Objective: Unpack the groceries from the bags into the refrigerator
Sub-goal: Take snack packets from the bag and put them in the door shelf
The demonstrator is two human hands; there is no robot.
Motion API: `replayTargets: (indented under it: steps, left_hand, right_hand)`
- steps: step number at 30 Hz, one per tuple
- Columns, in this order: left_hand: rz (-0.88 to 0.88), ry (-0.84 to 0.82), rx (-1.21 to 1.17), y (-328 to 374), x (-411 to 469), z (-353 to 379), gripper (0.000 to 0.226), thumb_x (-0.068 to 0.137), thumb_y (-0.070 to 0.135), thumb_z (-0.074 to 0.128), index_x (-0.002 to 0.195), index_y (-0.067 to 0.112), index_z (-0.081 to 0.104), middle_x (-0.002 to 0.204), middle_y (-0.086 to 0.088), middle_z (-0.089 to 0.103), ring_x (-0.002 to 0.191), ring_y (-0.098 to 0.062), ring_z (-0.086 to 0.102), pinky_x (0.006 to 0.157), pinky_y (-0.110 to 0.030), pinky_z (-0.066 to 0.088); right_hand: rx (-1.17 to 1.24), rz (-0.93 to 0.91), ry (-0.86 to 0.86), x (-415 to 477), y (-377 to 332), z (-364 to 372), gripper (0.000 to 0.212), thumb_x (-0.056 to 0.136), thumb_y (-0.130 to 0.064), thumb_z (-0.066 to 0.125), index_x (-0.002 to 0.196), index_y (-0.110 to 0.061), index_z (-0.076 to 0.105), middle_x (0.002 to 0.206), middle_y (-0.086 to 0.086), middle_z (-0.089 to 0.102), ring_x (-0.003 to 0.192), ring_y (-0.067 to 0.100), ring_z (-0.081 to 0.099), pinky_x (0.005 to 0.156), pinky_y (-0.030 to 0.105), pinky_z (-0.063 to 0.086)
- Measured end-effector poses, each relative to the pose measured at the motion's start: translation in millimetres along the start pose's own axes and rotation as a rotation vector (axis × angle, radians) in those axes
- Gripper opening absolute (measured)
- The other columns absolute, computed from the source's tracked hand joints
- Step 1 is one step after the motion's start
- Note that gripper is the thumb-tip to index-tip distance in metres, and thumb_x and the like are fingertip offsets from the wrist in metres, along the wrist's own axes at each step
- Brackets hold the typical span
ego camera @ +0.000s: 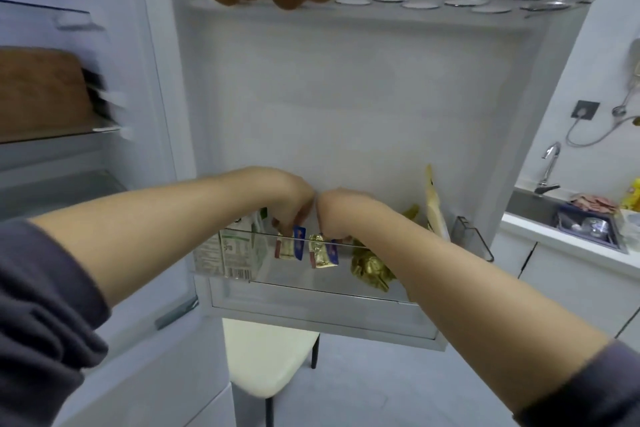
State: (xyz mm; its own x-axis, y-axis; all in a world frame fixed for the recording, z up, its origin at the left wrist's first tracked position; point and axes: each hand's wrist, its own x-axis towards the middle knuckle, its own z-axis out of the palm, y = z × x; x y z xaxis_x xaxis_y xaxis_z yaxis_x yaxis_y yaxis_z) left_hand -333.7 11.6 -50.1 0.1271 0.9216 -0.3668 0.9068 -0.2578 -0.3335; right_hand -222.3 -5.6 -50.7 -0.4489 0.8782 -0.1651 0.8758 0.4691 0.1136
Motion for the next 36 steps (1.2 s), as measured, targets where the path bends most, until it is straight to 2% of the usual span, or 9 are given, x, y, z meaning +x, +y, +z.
replayTargets:
  steps: [2, 6, 11, 14, 17, 21, 23, 30, 36]
  left_hand:
    - [0.035, -0.012, 0.058, 3, 5, 5, 0.033, 0.088, 0.027, 0.069, 0.118, 0.011, 0.066, 0.116, -0.004, 0.068, 0.086, -0.015, 0.05, 0.056, -0.022, 0.037]
    - [0.021, -0.005, 0.157, 5, 6, 12, 0.028, 0.091, 0.023, 0.064, 0.116, 0.012, 0.067, 0.106, -0.003, 0.064, 0.084, -0.018, 0.048, 0.054, -0.024, 0.034]
    - [-0.007, 0.01, 0.112, 3, -8, 3, 0.045, 0.083, 0.038, 0.072, 0.121, 0.015, 0.062, 0.119, -0.003, 0.063, 0.09, -0.02, 0.052, 0.065, -0.025, 0.038]
    - [0.056, -0.078, 0.056, 2, -6, 5, 0.049, 0.075, 0.048, 0.078, 0.116, 0.026, 0.066, 0.115, 0.003, 0.066, 0.099, -0.019, 0.062, 0.081, -0.027, 0.048]
    - [0.123, -0.169, 0.029, 5, -5, 9, 0.044, 0.074, 0.044, 0.08, 0.115, 0.035, 0.066, 0.114, 0.014, 0.068, 0.106, -0.015, 0.063, 0.097, -0.034, 0.049]
    - [0.131, -0.15, 0.048, 5, -3, 9, 0.022, 0.077, 0.039, 0.078, 0.092, 0.039, 0.062, 0.1, 0.02, 0.066, 0.101, -0.014, 0.064, 0.09, -0.031, 0.05]
    - [0.109, -0.109, 0.06, 5, -4, 9, 0.022, 0.078, 0.039, 0.077, 0.087, 0.04, 0.057, 0.1, 0.016, 0.066, 0.1, -0.015, 0.064, 0.078, -0.027, 0.047]
    - [0.022, -0.045, 0.056, 8, -8, 8, 0.038, 0.074, 0.047, 0.078, 0.107, 0.037, 0.063, 0.1, 0.013, 0.067, 0.1, -0.016, 0.065, 0.076, -0.027, 0.047]
    - [-0.117, 0.064, 0.101, 7, -30, -11, 0.057, 0.078, 0.051, 0.073, 0.125, 0.021, 0.059, 0.119, 0.002, 0.063, 0.105, -0.022, 0.062, 0.075, -0.029, 0.047]
  right_hand:
    - [-0.021, -0.003, -0.008, 3, -3, 3, 0.007, 0.095, -0.009, 0.051, 0.092, -0.014, 0.047, 0.08, 0.002, 0.045, 0.085, 0.025, 0.048, 0.075, 0.034, 0.039]
    - [-0.086, -0.046, 0.0, 2, -2, 7, 0.022, 0.097, -0.01, 0.047, 0.118, -0.013, 0.055, 0.097, 0.004, 0.047, 0.092, 0.027, 0.049, 0.077, 0.035, 0.039]
    - [-0.095, -0.076, -0.071, 3, 2, 2, 0.006, 0.096, -0.014, 0.053, 0.101, -0.014, 0.05, 0.082, 0.004, 0.047, 0.087, 0.027, 0.052, 0.078, 0.035, 0.046]
    - [-0.093, -0.1, -0.146, 5, 3, 2, 0.023, 0.09, -0.025, 0.068, 0.09, -0.011, 0.05, 0.092, 0.005, 0.052, 0.088, 0.027, 0.054, 0.074, 0.033, 0.048]
    - [-0.078, -0.118, -0.143, 8, 4, 7, 0.035, 0.082, -0.034, 0.077, 0.1, -0.017, 0.053, 0.094, 0.003, 0.054, 0.089, 0.027, 0.053, 0.078, 0.035, 0.048]
    - [-0.064, -0.119, -0.098, 12, 3, 11, 0.032, 0.08, -0.036, 0.079, 0.099, -0.017, 0.06, 0.077, -0.001, 0.051, 0.086, 0.026, 0.053, 0.077, 0.035, 0.049]
    - [-0.068, -0.121, -0.102, 14, 1, 11, 0.041, 0.074, -0.043, 0.082, 0.099, -0.018, 0.061, 0.083, 0.0, 0.055, 0.089, 0.027, 0.057, 0.083, 0.037, 0.053]
    - [-0.055, -0.122, -0.098, 17, 0, 13, 0.063, 0.074, -0.047, 0.08, 0.125, -0.017, 0.059, 0.097, 0.001, 0.055, 0.099, 0.027, 0.059, 0.091, 0.041, 0.053]
    - [-0.001, -0.119, 0.082, -8, 10, -4, 0.043, 0.091, -0.029, 0.065, 0.129, -0.013, 0.056, 0.109, 0.007, 0.058, 0.092, 0.025, 0.054, 0.073, 0.03, 0.044]
